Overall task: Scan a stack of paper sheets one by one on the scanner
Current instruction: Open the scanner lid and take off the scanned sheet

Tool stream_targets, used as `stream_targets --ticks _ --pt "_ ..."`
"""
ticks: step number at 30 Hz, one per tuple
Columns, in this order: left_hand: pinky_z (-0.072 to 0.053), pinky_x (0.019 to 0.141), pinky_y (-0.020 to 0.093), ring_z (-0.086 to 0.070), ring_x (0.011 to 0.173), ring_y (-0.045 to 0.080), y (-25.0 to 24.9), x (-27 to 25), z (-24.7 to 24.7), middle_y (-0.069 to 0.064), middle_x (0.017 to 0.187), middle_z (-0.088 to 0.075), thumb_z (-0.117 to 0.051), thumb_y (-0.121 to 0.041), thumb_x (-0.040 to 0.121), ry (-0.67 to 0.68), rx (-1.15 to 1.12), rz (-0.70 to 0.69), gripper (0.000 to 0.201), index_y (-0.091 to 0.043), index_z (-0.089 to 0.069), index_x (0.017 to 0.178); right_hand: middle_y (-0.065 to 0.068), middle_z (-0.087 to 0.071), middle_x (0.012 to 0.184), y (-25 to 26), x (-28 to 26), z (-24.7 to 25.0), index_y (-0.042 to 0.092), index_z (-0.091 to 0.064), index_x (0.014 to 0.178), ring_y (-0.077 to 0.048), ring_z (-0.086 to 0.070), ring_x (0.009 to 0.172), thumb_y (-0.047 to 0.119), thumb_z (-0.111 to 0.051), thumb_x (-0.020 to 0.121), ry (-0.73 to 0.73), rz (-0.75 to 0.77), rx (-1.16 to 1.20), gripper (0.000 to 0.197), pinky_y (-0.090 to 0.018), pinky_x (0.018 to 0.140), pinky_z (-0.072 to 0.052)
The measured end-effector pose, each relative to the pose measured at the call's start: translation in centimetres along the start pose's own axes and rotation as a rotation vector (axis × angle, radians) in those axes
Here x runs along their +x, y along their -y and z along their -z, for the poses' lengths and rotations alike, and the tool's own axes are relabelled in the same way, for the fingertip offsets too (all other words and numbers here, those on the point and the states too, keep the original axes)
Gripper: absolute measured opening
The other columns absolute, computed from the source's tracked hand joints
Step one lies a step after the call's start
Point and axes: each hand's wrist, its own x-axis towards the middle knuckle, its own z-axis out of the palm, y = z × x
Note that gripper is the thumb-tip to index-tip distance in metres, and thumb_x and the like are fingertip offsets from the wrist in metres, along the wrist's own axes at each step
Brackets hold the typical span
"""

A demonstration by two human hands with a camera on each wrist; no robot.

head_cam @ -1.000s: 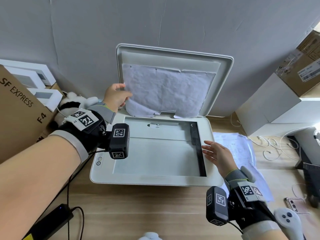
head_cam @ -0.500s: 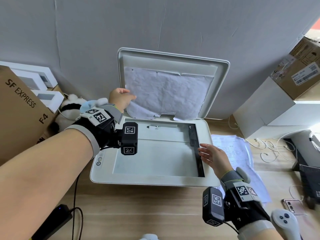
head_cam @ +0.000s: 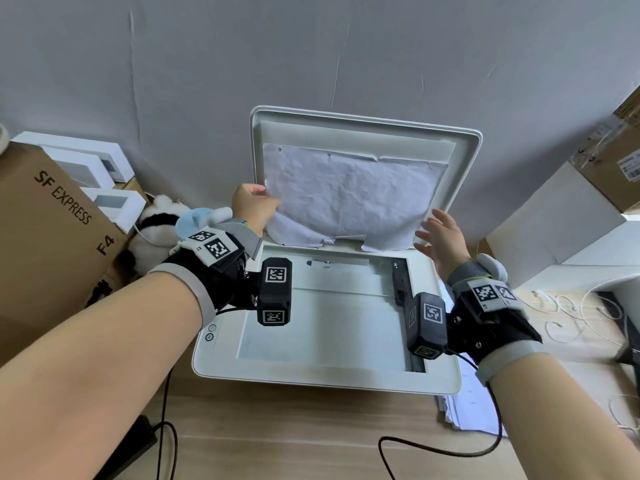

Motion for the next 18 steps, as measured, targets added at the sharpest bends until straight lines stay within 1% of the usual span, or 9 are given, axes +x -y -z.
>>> stream_targets --ticks 2,4,6,7,10,12,14,15,18 --pt "-0.046 0.073 0.034 -0.059 0.089 0.025 0.3 0.1 -0.2 0.018 0.117 -0.063 -0.066 -0.003 0.076 0.028 -0.014 0.007 0.04 -0.008 -0.058 0.114 -0.004 -0.048 0.116 0.0 0.6 -0.5 0.012 -0.034 0.141 -0.01 -0.05 0.075 0.004 -0.044 0.095 0.009 -0.014 0.013 0.048 -0.024 0.066 -0.047" --pt "-0.041 0.07 0.028 -0.053 0.084 0.019 0.6 0.1 -0.4 0.019 0.117 -0.063 -0.066 -0.002 0.077 0.075 -0.012 0.002 0.037 -0.007 -0.058 0.113 -0.003 -0.051 0.113 -0.1 0.8 -0.7 0.01 -0.039 0.138 -0.01 -0.05 0.074 0.002 -0.045 0.093 -0.005 -0.011 -0.011 0.045 -0.024 0.067 -0.046" --pt "-0.042 0.064 0.026 -0.053 0.078 0.019 0.7 0.1 -0.6 0.018 0.111 -0.063 -0.065 -0.001 0.079 0.112 -0.01 0.009 0.035 -0.005 -0.059 0.113 -0.003 -0.054 0.104 -0.4 1.0 -0.6 0.007 -0.044 0.132 -0.01 -0.051 0.072 0.0 -0.047 0.091 -0.051 0.0 -0.038 0.042 -0.022 0.065 -0.047" --pt "-0.043 0.063 0.027 -0.054 0.077 0.019 0.8 0.1 -0.6 0.018 0.109 -0.063 -0.065 -0.001 0.079 0.104 -0.014 0.009 0.035 -0.004 -0.059 0.113 -0.002 -0.055 0.097 -0.5 1.1 -0.4 0.005 -0.045 0.13 -0.009 -0.051 0.072 -0.001 -0.048 0.09 -0.077 0.006 -0.042 0.041 -0.021 0.064 -0.047" --pt "-0.05 0.079 0.038 -0.057 0.088 0.025 1.0 0.4 -0.8 0.017 0.117 -0.061 -0.064 -0.001 0.076 0.022 -0.014 0.001 0.041 -0.004 -0.055 0.115 0.001 -0.055 0.083 -0.8 0.9 0.2 0.008 -0.051 0.119 -0.009 -0.053 0.069 -0.001 -0.052 0.09 -0.066 -0.001 -0.063 0.03 -0.019 0.061 -0.049" --pt "-0.05 0.087 0.042 -0.054 0.088 0.023 1.2 0.4 -0.9 0.016 0.114 -0.059 -0.065 -0.001 0.074 -0.027 -0.007 -0.014 0.045 -0.003 -0.052 0.116 0.002 -0.056 0.08 -0.8 0.6 0.3 0.011 -0.054 0.11 -0.008 -0.053 0.068 0.001 -0.054 0.09 -0.026 -0.007 -0.073 0.023 -0.017 0.061 -0.049" --pt "-0.05 0.09 0.041 -0.053 0.089 0.022 1.3 0.6 -1.0 0.011 0.104 -0.056 -0.066 -0.002 0.073 -0.073 0.005 -0.018 0.045 -0.002 -0.051 0.116 0.003 -0.055 0.082 -0.8 0.7 0.3 0.013 -0.055 0.109 -0.007 -0.052 0.072 0.002 -0.054 0.089 -0.027 0.002 -0.082 0.022 -0.02 0.066 -0.049" --pt "-0.05 0.09 0.04 -0.055 0.092 0.025 1.3 0.6 -1.0 0.009 0.103 -0.054 -0.067 -0.002 0.073 -0.084 0.006 -0.018 0.046 -0.002 -0.051 0.115 0.003 -0.055 0.082 -0.7 0.7 0.2 0.014 -0.055 0.109 -0.006 -0.051 0.073 0.002 -0.055 0.09 -0.028 0.004 -0.082 0.022 -0.021 0.067 -0.048" --pt "-0.05 0.086 0.038 -0.06 0.101 0.029 1.2 0.7 -0.7 0.013 0.111 -0.06 -0.067 -0.004 0.069 -0.08 0.018 -0.005 0.045 -0.003 -0.054 0.113 0.003 -0.053 0.078 -0.5 0.7 -0.2 0.013 -0.056 0.109 -0.007 -0.05 0.07 0.004 -0.053 0.091 0.007 0.0 -0.091 0.02 -0.021 0.068 -0.048"
